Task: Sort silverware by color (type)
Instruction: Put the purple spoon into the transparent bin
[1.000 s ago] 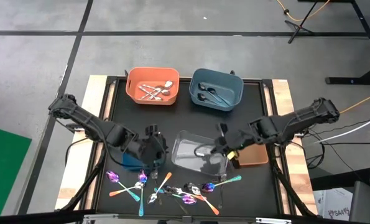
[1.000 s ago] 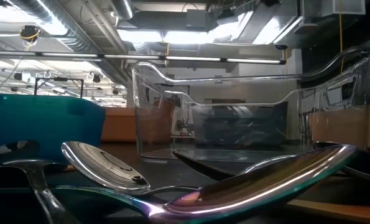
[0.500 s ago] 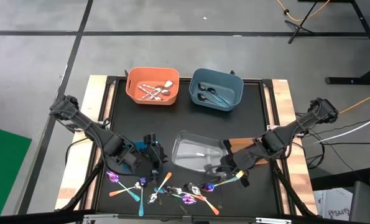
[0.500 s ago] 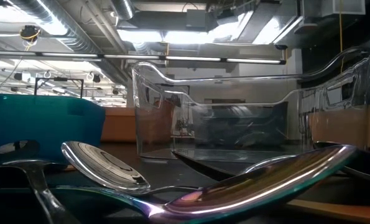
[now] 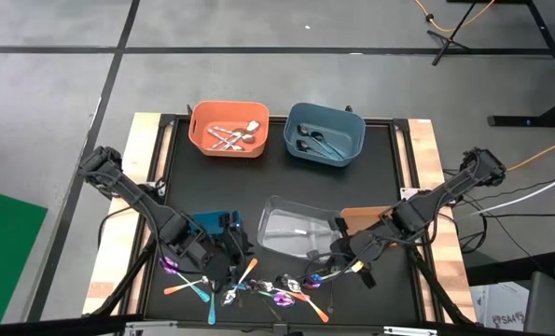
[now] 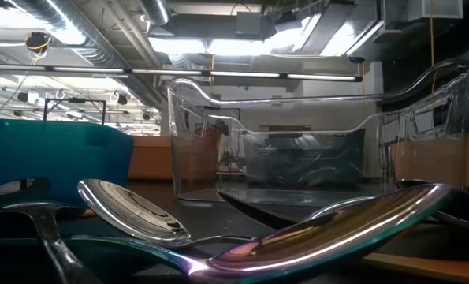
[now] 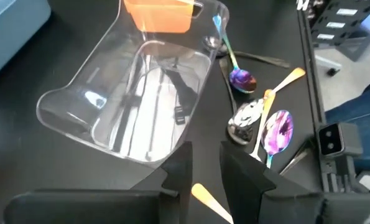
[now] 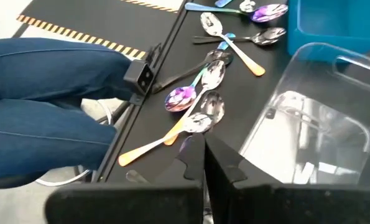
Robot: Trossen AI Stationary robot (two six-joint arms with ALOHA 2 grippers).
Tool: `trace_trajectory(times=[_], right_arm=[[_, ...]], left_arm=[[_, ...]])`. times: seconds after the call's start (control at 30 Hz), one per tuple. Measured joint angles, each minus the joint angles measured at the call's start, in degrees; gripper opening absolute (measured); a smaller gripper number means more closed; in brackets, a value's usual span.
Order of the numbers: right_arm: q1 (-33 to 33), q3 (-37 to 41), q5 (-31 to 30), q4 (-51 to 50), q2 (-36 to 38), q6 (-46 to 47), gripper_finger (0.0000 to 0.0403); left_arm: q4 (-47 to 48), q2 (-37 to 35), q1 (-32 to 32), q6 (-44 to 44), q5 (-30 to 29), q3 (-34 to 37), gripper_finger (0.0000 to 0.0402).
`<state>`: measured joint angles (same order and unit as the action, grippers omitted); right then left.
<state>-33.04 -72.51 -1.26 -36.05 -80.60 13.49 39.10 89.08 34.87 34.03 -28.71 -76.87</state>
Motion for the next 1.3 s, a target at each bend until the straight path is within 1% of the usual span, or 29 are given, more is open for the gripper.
trace_trajectory(times=[0.1,0.17,0.3,0.43,0.5,0.67,0.77,1.0,1.17,1.3], right_arm=[[0.0,0.0,1.53,0.13,-0.77,0.01,0.0007],[0.0,0.0,2.3,0.02,-1.15,0.01,0.0022],[-0.06,0.0,3.91,-0.05,-2.07,2.53,0.0071],[-0.35,0.0,8.84,-0.15,-2.72,8.3,0.0113],[-1.18,0.0,10.99,-0.26,-3.1,10.35,0.0124],[-5.44,0.02,11.3,-0.24,-3.65,12.36,0.013],[-8.57,0.02,9.26,-1.09,-3.69,13.14,0.013],[-14.25,0.02,-1.67,-7.67,-4.3,20.2,0.0131],[-17.78,0.02,-6.07,-15.63,-6.24,25.51,0.0131],[-20.08,0.07,-9.37,-19.59,-8.63,26.91,0.0131]], left_arm=[[-0.27,0.29,0.21,-0.03,-0.52,-0.01,0.0075],[-0.36,0.43,0.45,-0.01,-0.54,-0.01,0.0075],[-0.6,0.67,0.52,-0.03,-0.59,-0.01,0.0075],[-0.81,0.65,0.53,-0.03,-0.53,-0.01,0.0075],[-0.8,0.65,0.57,-0.05,-0.56,-0.01,0.0075],[-0.81,0.65,0.57,-0.07,-0.69,-0.01,0.0075],[-0.8,0.65,0.57,-0.08,-0.74,-0.01,0.0075],[-0.82,0.65,0.57,-0.1,-0.75,-0.01,0.0075],[-0.81,0.65,0.57,-0.1,-0.76,-0.01,0.0075],[-0.81,0.65,0.57,-0.1,-0.76,-0.01,0.0075]])
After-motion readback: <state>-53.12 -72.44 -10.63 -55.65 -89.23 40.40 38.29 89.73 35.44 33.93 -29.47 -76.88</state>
